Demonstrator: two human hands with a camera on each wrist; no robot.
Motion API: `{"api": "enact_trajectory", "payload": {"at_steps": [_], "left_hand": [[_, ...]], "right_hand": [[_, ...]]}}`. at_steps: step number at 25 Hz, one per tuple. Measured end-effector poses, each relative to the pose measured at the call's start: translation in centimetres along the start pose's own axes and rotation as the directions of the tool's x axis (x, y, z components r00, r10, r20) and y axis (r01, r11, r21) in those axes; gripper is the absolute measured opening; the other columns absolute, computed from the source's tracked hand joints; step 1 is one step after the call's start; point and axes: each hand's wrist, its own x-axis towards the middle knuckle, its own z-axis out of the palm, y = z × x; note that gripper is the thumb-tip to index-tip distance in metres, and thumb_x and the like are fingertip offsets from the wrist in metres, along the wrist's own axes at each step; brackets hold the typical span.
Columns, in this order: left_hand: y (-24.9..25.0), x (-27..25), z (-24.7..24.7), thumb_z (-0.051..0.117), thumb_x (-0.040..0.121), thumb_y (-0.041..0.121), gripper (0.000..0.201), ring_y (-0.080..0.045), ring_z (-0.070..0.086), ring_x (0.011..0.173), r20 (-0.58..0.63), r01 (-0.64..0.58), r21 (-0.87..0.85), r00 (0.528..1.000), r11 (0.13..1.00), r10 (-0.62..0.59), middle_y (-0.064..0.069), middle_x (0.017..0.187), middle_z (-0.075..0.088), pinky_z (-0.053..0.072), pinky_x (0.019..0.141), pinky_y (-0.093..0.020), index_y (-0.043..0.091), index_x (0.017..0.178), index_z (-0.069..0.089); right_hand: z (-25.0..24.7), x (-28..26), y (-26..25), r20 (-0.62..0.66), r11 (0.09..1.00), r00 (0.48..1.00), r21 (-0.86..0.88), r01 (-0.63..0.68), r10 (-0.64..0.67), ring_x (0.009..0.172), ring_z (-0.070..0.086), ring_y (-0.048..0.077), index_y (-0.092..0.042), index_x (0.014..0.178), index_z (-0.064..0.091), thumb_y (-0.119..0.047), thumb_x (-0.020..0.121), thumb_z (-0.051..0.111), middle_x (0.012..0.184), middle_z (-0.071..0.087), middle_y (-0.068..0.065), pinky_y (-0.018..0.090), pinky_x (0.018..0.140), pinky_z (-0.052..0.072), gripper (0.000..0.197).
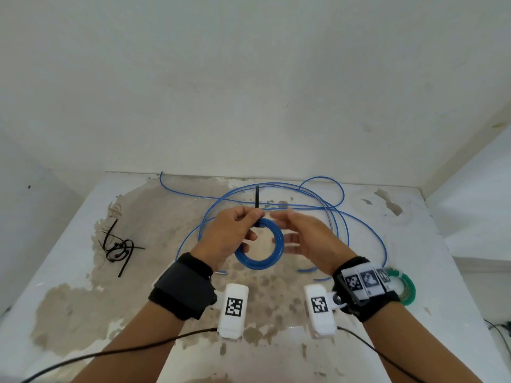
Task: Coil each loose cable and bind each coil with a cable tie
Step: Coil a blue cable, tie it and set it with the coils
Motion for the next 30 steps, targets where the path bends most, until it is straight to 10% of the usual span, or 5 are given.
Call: {"api": "enact_trajectory", "payload": {"at_steps": [3,9,18,30], "left_hand": [[0.1,0.0,-1.1,0.060,0.100,0.030,0.024,-0.007,0.053,0.058,0.007,0.042,-0.054,0.999,0.998,-0.042,0.005,0.081,0.069,0.042,0.048,-0.026,0.010,0.104,0.073],[-0.2,-1.2,-3.4,0.060,0.100,0.032,0.022,-0.007,0.054,0.063,0.058,0.079,-0.088,0.996,0.993,-0.074,0.006,0.083,0.070,0.041,0.048,-0.024,0.017,0.103,0.075],[-2.0,-2.8,-4.6,0.061,0.098,0.036,0.022,-0.007,0.056,0.064,0.159,0.094,-0.123,0.985,0.988,-0.073,0.002,0.094,0.070,0.043,0.050,-0.025,0.018,0.102,0.074],[0.5,-1.7,4.8,0.057,0.101,0.038,0.022,-0.007,0.058,0.065,0.177,0.074,0.002,0.982,0.997,-0.073,0.008,0.086,0.072,0.046,0.050,-0.022,0.019,0.098,0.069]], "right_hand": [[1.6,-2.7,4.2,0.099,0.931,0.992,0.350,-0.104,0.074,0.093,0.070,0.021,-0.011,0.129,0.066,-0.038,0.107,0.036,0.130,0.069,0.008,0.034,0.078,0.054,0.045],[6.6,-4.2,7.4,0.162,0.799,0.985,0.599,-0.045,-0.066,0.100,0.072,0.021,-0.016,0.128,0.070,-0.043,0.075,0.087,0.132,0.068,0.005,0.033,0.080,0.056,0.062],[10.2,-6.8,10.3,0.035,0.695,0.995,0.718,0.039,-0.092,0.099,0.074,0.022,-0.015,0.127,0.070,-0.027,0.074,0.091,0.126,0.070,0.006,0.032,0.082,0.060,0.058],[3.0,-8.8,10.2,-0.022,0.555,0.987,0.825,0.109,-0.160,0.095,0.075,0.017,-0.017,0.121,0.072,-0.024,0.074,0.090,0.116,0.075,0.001,0.029,0.084,0.060,0.051]]}}
